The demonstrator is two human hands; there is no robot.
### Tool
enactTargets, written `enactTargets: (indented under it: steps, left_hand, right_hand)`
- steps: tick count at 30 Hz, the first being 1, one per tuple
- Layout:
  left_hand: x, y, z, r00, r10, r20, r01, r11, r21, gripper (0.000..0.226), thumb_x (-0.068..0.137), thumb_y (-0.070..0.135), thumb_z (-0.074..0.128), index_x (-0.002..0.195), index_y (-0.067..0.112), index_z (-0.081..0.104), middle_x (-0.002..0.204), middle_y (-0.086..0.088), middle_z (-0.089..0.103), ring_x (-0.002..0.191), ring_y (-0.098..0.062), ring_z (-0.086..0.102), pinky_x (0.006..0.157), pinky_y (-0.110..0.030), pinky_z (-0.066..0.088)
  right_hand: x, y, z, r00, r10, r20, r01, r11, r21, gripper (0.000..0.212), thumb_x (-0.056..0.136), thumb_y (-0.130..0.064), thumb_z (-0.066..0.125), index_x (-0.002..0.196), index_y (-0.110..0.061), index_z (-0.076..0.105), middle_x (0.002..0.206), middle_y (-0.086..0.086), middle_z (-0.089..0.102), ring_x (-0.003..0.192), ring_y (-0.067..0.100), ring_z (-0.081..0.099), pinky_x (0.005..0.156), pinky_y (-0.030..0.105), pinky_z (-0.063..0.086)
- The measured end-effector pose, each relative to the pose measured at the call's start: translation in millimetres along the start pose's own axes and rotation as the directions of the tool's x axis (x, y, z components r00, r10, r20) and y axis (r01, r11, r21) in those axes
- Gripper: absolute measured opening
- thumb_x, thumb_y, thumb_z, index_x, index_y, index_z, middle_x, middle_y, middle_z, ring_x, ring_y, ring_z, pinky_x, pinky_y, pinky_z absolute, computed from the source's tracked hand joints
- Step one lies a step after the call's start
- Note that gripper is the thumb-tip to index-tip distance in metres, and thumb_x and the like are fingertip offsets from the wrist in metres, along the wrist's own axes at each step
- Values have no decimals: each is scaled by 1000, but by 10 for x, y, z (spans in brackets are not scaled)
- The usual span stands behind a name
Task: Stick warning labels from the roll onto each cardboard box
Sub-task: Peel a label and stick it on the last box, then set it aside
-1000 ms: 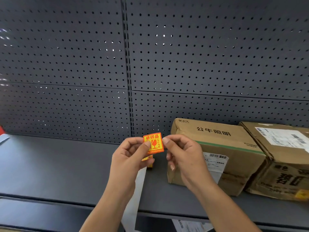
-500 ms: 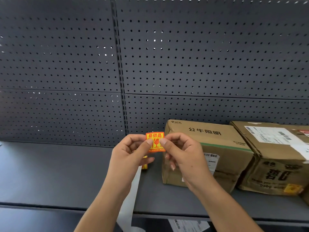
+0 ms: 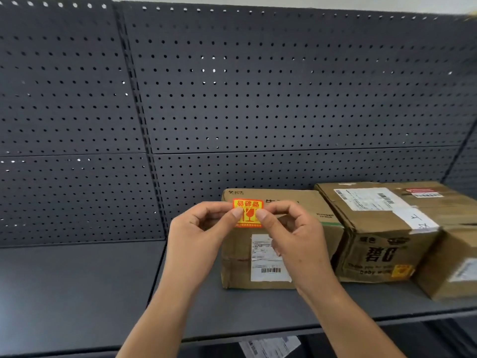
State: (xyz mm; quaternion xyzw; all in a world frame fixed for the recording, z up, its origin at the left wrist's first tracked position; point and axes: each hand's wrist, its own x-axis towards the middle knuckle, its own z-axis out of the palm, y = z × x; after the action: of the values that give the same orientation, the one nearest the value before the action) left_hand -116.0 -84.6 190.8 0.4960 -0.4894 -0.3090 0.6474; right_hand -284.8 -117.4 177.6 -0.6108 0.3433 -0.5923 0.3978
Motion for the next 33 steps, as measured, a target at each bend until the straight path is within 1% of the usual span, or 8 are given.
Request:
enactTargets:
  steps: [4, 8, 13, 19, 23, 28, 31, 33]
  left_hand:
    - [54, 31, 257, 997, 69, 34, -71, 996, 57, 8, 84, 29, 86, 90, 27, 82, 86, 6, 80, 85, -13, 74, 79, -25, 58]
    - [141, 9, 461, 992, 83, 90, -91, 992, 82, 8, 85, 32, 86, 90, 29, 81, 90, 6, 79, 86, -13, 74, 79, -28, 60]
    - [237, -49, 732, 989, 94, 117, -113, 978, 175, 10, 85, 38, 85, 91, 31, 80, 84, 11, 77, 81, -9, 73, 77, -34, 63]
    - [306, -113, 1027, 986, 65, 156, -96, 974, 204, 9, 86, 36, 84, 89, 31, 79, 81, 12, 76, 80, -5, 73, 77, -33, 63]
    - [383, -185, 1154, 984, 51, 170, -94, 962, 258, 11, 86, 40, 84, 90, 32, 78, 82, 12, 75, 80, -4, 70, 76, -36, 62]
    - [449, -194, 1294, 977, 7, 212, -84, 930, 359, 14, 86, 43, 82, 93, 32, 77, 84, 11, 73, 81, -3, 68, 70, -27, 57]
    - [448, -188, 1381, 973, -7, 232, -87, 916, 392, 14, 87, 41, 82, 94, 30, 78, 84, 11, 72, 79, -1, 66, 65, -18, 48]
    - [445, -196, 1433, 971, -7, 240, -92, 913, 398, 14, 86, 41, 82, 93, 29, 78, 82, 11, 71, 76, 0, 65, 64, -17, 46]
  right_hand:
    - [56, -51, -259, 999, -8, -44, 8, 1000, -6, 6, 93, -24, 76, 96, -19, 74, 86, 0, 74, 72, 5, 63, 62, 20, 48]
    - [151, -78, -535, 998, -52, -34, 46, 989, -139, 8, 92, -25, 78, 97, -19, 74, 91, -1, 74, 79, 11, 68, 66, 21, 52]
    - [292, -34, -812, 999, -18, -45, 10, 985, -170, 6, 92, -21, 78, 93, -17, 74, 86, 1, 74, 70, 7, 63, 58, 16, 48]
    - [420, 67, -1053, 996, 39, -80, -53, 982, -181, 5, 91, -17, 79, 90, -15, 74, 75, -3, 72, 63, 7, 60, 53, 19, 47]
    - [498, 105, -1190, 993, 75, -94, -94, 973, -211, 7, 88, -18, 82, 90, -14, 77, 72, 2, 73, 60, 10, 62, 49, 24, 47]
    - [558, 156, -1315, 994, 54, -91, -83, 935, -344, 4, 90, -21, 80, 90, -19, 76, 76, 1, 74, 64, 9, 68, 55, 19, 49]
    - [584, 201, -1402, 995, 48, -89, -82, 899, -431, 5, 90, -23, 80, 88, -23, 75, 75, -1, 74, 68, 11, 70, 58, 23, 50]
    - [598, 225, -1451, 994, 59, -94, -96, 883, -459, 7, 90, -23, 80, 87, -25, 74, 77, -2, 74, 73, 14, 71, 59, 25, 51]
